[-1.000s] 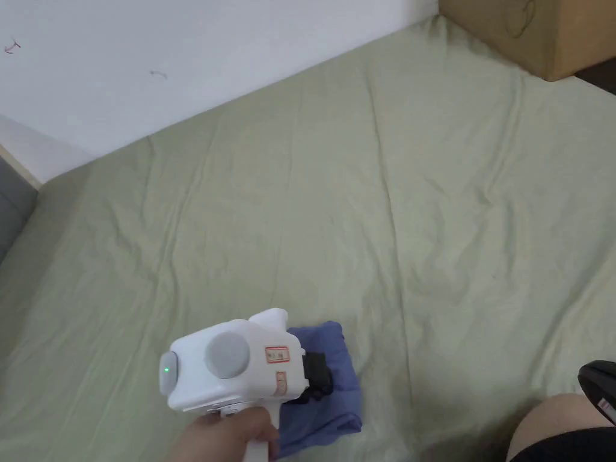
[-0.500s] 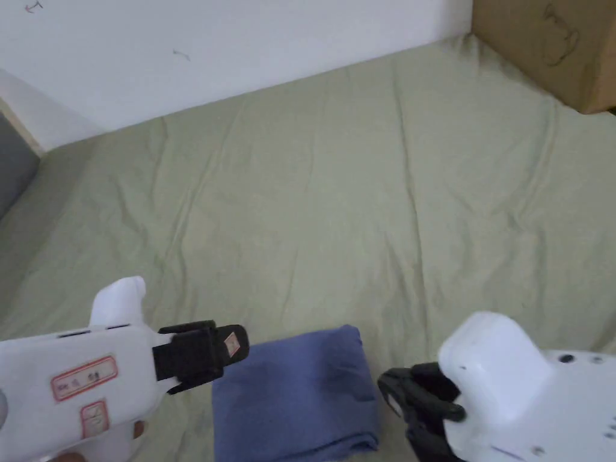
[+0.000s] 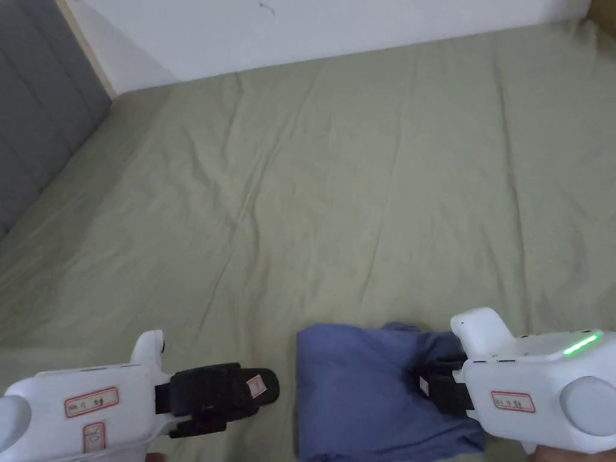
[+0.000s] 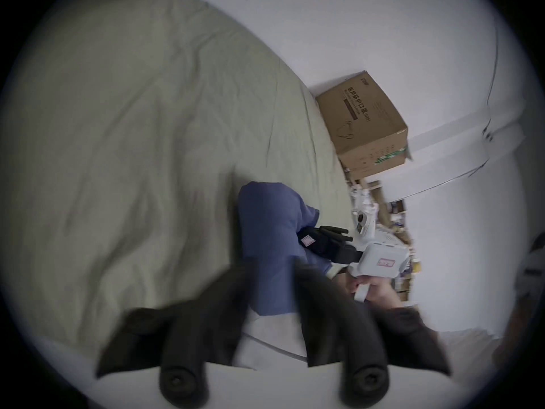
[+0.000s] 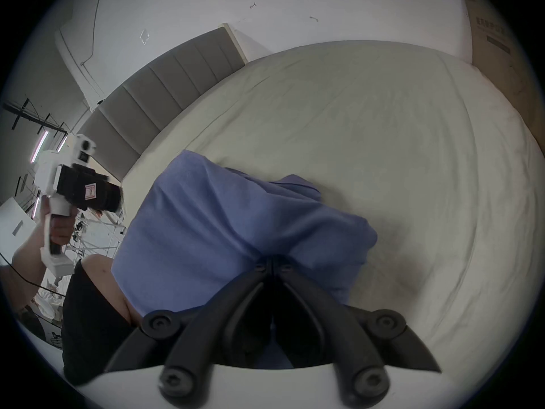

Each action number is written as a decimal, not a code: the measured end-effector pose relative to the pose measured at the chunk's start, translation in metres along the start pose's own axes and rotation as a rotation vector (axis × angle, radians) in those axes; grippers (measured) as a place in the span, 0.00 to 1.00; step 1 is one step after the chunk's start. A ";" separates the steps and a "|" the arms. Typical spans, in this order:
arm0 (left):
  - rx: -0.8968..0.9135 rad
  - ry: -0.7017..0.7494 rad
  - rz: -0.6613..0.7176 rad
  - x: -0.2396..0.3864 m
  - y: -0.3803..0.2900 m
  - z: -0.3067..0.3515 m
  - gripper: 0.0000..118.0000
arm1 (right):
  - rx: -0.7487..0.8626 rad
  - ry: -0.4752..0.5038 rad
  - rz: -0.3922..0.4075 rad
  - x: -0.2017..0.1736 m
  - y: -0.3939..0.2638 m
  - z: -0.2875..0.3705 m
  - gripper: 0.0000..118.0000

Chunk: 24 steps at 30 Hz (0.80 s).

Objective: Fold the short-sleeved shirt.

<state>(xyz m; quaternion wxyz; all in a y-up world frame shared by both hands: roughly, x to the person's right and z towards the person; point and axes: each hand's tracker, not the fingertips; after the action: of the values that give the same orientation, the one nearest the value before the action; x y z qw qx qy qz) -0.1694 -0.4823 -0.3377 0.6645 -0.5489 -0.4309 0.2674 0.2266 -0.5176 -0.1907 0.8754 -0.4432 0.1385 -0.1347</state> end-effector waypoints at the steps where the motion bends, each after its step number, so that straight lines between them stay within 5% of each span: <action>1: -0.023 -0.036 0.020 -0.012 0.004 -0.010 0.92 | -0.003 -0.012 0.011 -0.005 0.001 0.001 0.01; 4: -0.058 -0.175 0.048 -0.031 0.012 -0.025 0.98 | -0.010 -0.043 0.065 -0.010 0.002 0.001 0.01; 15: -0.122 -0.203 0.016 -0.015 0.015 -0.114 1.00 | 0.027 -0.017 0.060 -0.005 -0.005 0.003 0.01; 16: -0.124 -0.194 0.000 -0.005 0.011 -0.118 0.97 | 0.032 -0.014 0.061 -0.005 -0.006 0.004 0.01; 17: -0.074 -0.132 -0.054 0.002 0.010 -0.118 0.71 | 0.038 -0.009 0.055 -0.004 -0.007 0.004 0.01; 18: -0.059 -0.053 -0.087 0.008 0.010 -0.120 0.32 | 0.046 -0.007 0.048 -0.004 -0.007 0.007 0.01; 19: -0.065 0.059 -0.104 0.007 0.011 -0.123 0.21 | 0.052 -0.012 0.045 -0.004 -0.008 0.009 0.01; 21: -0.121 -0.026 -0.006 -0.003 0.014 -0.124 0.21 | 0.059 0.017 0.030 -0.005 -0.007 0.019 0.01; 24: -0.121 0.056 -0.102 0.008 0.022 -0.100 0.21 | 0.133 0.006 0.057 -0.017 -0.008 0.045 0.01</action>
<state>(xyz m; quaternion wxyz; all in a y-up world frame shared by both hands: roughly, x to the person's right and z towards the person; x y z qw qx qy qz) -0.0762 -0.5206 -0.3593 0.6546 -0.5726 -0.4549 0.1915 0.2257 -0.4828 -0.1568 0.9059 -0.3797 0.1443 -0.1200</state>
